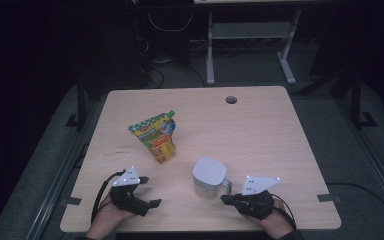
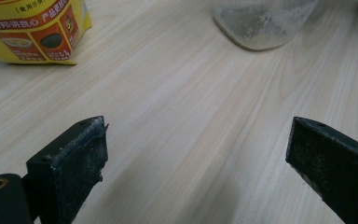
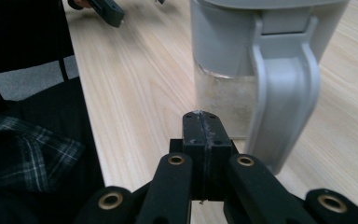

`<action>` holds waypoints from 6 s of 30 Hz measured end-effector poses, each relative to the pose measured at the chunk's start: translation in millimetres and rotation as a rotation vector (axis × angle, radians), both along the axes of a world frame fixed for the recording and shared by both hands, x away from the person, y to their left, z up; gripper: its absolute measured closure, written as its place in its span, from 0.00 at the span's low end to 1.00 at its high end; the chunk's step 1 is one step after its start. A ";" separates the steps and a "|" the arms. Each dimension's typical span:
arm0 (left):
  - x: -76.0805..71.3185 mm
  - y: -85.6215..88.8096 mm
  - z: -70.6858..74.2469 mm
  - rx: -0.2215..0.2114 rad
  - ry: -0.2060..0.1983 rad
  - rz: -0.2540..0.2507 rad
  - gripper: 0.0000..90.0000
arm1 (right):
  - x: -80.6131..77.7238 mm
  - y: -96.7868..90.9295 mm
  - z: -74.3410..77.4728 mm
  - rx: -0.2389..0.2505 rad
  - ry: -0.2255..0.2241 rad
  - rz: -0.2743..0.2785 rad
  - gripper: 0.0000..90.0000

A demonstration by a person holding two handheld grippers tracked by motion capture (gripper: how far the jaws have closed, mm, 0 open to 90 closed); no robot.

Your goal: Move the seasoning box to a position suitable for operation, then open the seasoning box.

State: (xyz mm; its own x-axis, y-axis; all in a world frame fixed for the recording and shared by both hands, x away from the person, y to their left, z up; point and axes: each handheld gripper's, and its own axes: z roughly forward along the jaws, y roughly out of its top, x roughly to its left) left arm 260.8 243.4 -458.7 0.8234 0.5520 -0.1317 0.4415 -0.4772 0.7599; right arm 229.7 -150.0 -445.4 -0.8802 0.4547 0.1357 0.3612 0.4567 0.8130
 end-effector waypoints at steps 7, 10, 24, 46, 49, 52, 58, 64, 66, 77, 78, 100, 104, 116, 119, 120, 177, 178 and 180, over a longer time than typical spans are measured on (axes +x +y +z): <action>-3.1 -0.2 1.4 0.006 -0.013 -0.003 0.05 | 5.9 -10.5 -2.4 0.002 -0.001 -0.029 1.00; -2.6 -0.8 1.0 0.009 -0.011 -0.005 0.05 | 8.2 -12.8 -2.1 0.005 -0.010 -0.039 1.00; -2.3 -2.9 0.0 0.015 -0.010 -0.014 0.05 | 22.3 -24.0 -2.6 0.024 -0.016 -0.101 1.00; -3.0 -5.7 -0.5 0.011 -0.006 -0.020 0.05 | 49.8 -26.4 -7.7 0.012 -0.027 -0.163 1.00; -2.9 -6.0 -0.5 0.011 -0.007 -0.023 0.05 | 54.5 -26.7 -8.4 0.011 -0.030 -0.180 1.00; -3.1 -6.5 -0.6 0.012 -0.004 -0.023 0.05 | 59.1 -26.8 -9.2 0.009 -0.033 -0.189 1.00; -3.3 -6.6 -0.4 0.013 -0.005 -0.024 0.05 | 57.9 -28.8 -7.5 0.009 -0.037 -0.192 1.00; -3.5 -6.5 -0.2 0.014 -0.008 -0.025 0.05 | 50.1 -39.9 -5.2 0.015 -0.050 -0.204 0.99; -3.6 -6.5 -0.1 0.013 -0.009 -0.025 0.05 | 47.7 -43.3 -5.3 0.015 -0.050 -0.208 0.96; -2.8 -11.8 3.3 0.004 -0.017 -0.025 0.05 | 47.3 -65.8 -6.5 0.038 -0.050 -0.280 0.61; -2.4 -12.5 4.3 0.004 -0.020 -0.029 0.05 | 47.6 -67.0 -7.2 0.034 -0.054 -0.289 0.57; 8.6 -50.4 29.0 -0.041 -0.045 -0.076 0.05 | 39.6 -87.4 -11.5 0.031 -0.034 -0.400 0.37; 10.9 -56.2 33.6 -0.051 -0.052 -0.091 0.05 | 37.6 -89.1 -12.3 0.040 -0.029 -0.412 0.36; 16.7 -75.4 42.5 -0.078 -0.067 -0.128 0.02 | 42.1 -80.8 -13.6 0.024 -0.034 -0.385 0.35; 18.5 -79.8 43.6 -0.076 -0.073 -0.133 0.01 | 43.4 -78.8 -14.5 0.021 -0.034 -0.380 0.35; 19.3 -81.1 44.0 -0.079 -0.072 -0.133 0.01 | 43.7 -78.5 -14.8 0.019 -0.034 -0.380 0.35; 32.3 -143.4 37.2 -0.071 -0.089 -0.241 0.21 | 44.9 -83.8 -15.4 0.013 -0.042 -0.397 0.35; 32.3 -143.2 37.3 -0.071 -0.087 -0.241 0.21 | 45.0 -83.8 -15.4 0.011 -0.043 -0.396 0.35; 32.1 -143.0 37.6 -0.072 -0.083 -0.239 0.21 | 45.0 -83.6 -15.5 0.010 -0.043 -0.396 0.35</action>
